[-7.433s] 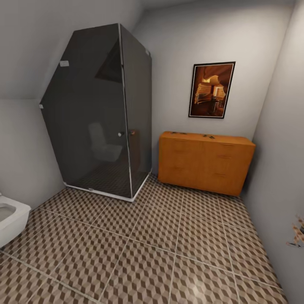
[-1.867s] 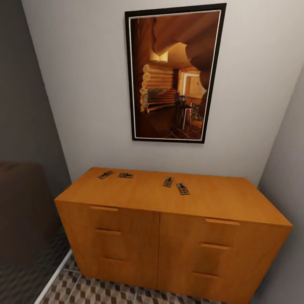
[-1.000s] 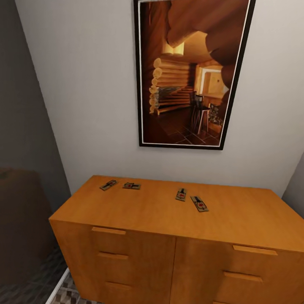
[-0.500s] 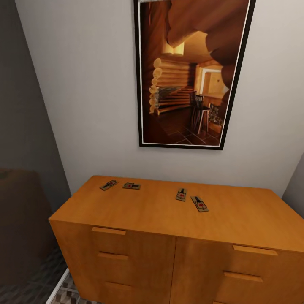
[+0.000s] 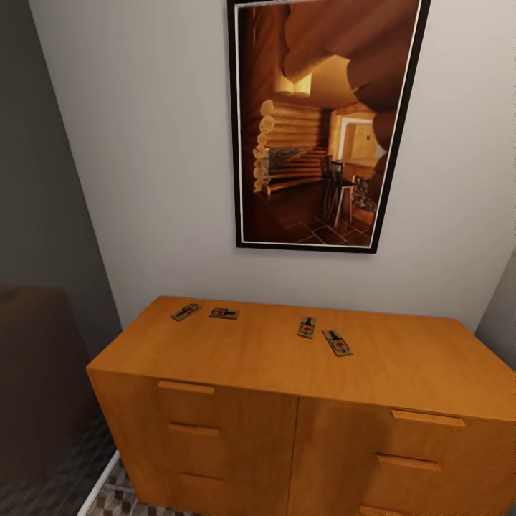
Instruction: Take the four mousetraps from the cabinet in the bathroom and place them on the bathroom floor. Make sure all four end up on the same floor surface, and ensure that at least two of them are either under or directly next to the same bathroom sink.
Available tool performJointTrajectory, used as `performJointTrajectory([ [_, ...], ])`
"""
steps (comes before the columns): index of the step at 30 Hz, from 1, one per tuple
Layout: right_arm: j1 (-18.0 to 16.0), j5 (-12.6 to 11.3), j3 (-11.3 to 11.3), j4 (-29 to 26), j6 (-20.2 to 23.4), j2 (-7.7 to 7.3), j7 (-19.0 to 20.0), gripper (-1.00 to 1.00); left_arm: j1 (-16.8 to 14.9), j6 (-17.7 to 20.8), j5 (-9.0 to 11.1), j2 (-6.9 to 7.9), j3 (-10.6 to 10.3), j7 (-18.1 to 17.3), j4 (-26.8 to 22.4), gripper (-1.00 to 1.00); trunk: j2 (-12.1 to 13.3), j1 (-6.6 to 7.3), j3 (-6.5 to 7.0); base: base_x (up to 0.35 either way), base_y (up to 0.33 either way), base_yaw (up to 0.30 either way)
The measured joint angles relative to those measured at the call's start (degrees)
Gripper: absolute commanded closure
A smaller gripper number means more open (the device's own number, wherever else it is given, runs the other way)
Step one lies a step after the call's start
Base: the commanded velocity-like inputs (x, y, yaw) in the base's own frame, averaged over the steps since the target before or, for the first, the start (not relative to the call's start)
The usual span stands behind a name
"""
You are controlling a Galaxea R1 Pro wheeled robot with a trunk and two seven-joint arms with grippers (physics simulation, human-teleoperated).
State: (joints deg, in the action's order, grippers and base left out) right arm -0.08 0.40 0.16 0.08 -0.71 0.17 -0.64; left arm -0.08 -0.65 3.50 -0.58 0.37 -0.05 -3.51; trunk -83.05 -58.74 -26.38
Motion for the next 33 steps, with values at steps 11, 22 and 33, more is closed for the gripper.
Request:
performJointTrajectory([
  [11,0.00,0.00,0.00,0.00,0.01,0.00,0.00,-1.00,0.00,-0.06,-0.07,-0.03,-0.03,-0.03,-0.03,-1.00,0.00,0.01,0.00,-0.013,0.000,0.000],
  [22,0.00,-0.02,-0.05,0.00,0.00,0.00,0.00,-1.00,0.00,-0.06,-0.08,-0.03,-0.04,-0.03,-0.04,-1.00,0.00,0.01,0.00,-0.025,0.000,-0.004],
  [33,0.00,-0.16,-0.23,0.00,0.00,0.00,0.00,-1.00,0.00,-0.06,-0.08,-0.03,-0.11,-0.03,-0.01,-1.00,0.00,0.01,0.23,-0.002,0.000,-0.124],
])
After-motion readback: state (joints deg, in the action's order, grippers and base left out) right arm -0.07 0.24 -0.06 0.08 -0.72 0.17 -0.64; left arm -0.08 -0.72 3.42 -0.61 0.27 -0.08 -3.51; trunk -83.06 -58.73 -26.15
